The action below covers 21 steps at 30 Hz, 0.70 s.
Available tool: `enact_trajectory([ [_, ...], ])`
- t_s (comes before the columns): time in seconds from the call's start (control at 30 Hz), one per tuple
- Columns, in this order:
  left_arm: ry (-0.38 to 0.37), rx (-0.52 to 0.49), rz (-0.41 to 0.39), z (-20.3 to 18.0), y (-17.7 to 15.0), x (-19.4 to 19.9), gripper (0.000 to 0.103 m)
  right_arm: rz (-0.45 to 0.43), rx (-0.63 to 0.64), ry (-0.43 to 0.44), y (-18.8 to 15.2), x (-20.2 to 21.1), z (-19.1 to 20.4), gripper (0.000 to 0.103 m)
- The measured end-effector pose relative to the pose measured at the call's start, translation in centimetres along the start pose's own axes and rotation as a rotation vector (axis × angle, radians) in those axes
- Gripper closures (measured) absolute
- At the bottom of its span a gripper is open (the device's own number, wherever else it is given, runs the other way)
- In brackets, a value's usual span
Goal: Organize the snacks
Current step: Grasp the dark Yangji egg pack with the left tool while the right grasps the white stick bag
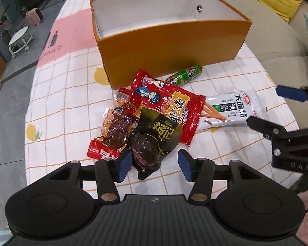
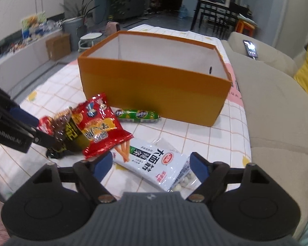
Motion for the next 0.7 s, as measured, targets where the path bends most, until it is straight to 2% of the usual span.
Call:
enact_trajectory([
  [0.1, -0.009, -0.002, 0.018, 0.1, 0.1, -1.1, 0.041, 0.013, 0.001, 0.011, 0.2, -1.6, -0.3, 0.022],
  [0.23, 0.017, -0.028, 0.013, 0.5, 0.3, -2.3, 0.041, 0.026, 0.02, 0.02, 0.7, -3.7, -0.4, 0.021],
  [0.4, -0.017, -0.022, 0.015, 1.1, 0.3, -3.2, 0.041, 0.066, 0.018, 0.037, 0.4, -5.6, -0.5, 0.02],
  [0.53, -0.027, -0.019, 0.005, 1.3, 0.3, -3.5, 0.039, 0.092, -0.044, 0.077, -0.1, -5.6, -0.8, 0.02],
  [0.7, -0.046, -0.016, 0.007, 1.2, 0.0, -3.6, 0.039, 0.136, -0.063, 0.151, -1.2, -4.4, 0.5, 0.02],
])
Point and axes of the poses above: each gripper's, at about its wrist camera, not at the fingertips, and x roughly against the way its jaws point, z to its left, y to its top, the point moved 5 cm from there along -x, roughly the way its jaws point, and after that the axes turned 3 degrees about -y, right-handed, at the moved point
